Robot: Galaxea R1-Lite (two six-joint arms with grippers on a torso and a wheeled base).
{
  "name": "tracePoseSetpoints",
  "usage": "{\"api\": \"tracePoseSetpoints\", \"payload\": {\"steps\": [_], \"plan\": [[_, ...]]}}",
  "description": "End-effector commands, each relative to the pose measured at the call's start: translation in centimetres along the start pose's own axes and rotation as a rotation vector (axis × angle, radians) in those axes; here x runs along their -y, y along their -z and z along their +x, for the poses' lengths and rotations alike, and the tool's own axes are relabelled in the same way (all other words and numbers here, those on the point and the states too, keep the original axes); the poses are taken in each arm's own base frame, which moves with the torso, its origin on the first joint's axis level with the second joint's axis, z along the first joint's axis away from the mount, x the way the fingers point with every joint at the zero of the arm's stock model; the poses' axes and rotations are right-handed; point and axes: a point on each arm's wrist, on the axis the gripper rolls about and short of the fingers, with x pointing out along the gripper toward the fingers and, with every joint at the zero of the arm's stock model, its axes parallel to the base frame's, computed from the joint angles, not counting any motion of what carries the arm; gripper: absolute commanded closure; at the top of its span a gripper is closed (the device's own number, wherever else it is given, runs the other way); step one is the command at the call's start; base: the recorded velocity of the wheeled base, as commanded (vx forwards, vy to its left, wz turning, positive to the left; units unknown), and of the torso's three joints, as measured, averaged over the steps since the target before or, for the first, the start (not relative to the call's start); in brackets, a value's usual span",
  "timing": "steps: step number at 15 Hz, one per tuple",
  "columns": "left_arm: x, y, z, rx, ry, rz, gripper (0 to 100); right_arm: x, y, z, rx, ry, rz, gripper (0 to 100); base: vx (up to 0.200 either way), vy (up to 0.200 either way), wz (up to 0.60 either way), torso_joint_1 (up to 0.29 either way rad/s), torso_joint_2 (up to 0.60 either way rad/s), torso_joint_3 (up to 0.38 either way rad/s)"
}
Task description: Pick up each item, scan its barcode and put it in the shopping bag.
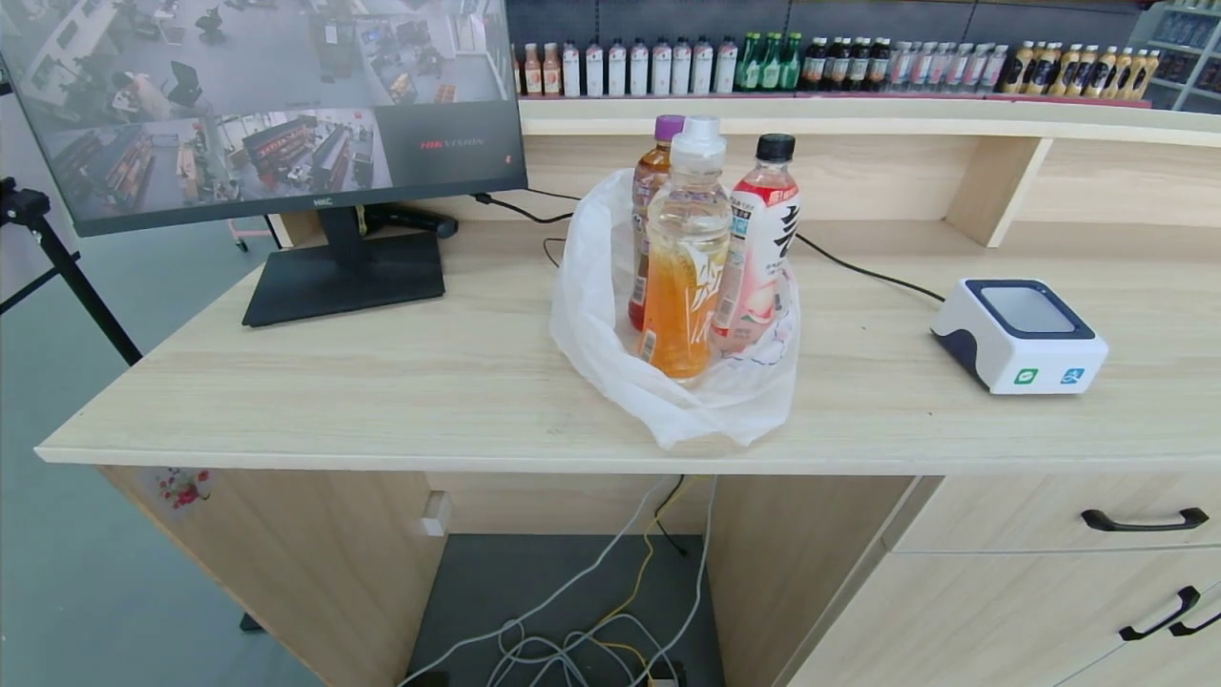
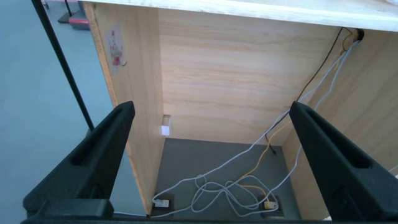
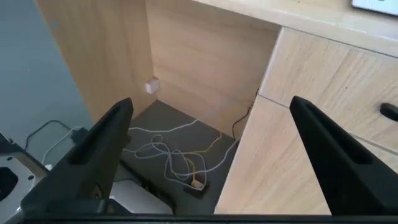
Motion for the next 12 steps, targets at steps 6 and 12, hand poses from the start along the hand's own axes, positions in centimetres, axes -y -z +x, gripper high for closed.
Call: {"api": "tracePoseSetpoints", "payload": {"steps": [6, 12], "plan": [[0.0, 0.0, 0.0, 0.001, 0.0, 0.0, 0, -0.5, -0.6, 1.3, -0.223, 0.508, 0.052, 0, 0.0, 0.0, 0.0, 0.0, 0.0, 0.0], [0.0, 0.0, 0.0, 0.001, -0.001, -0.003, 0, -1.7, -0.4, 1.2, -0.112, 0.418, 0.042, 0, 0.0, 0.0, 0.0, 0.0, 0.0, 0.0]]}}
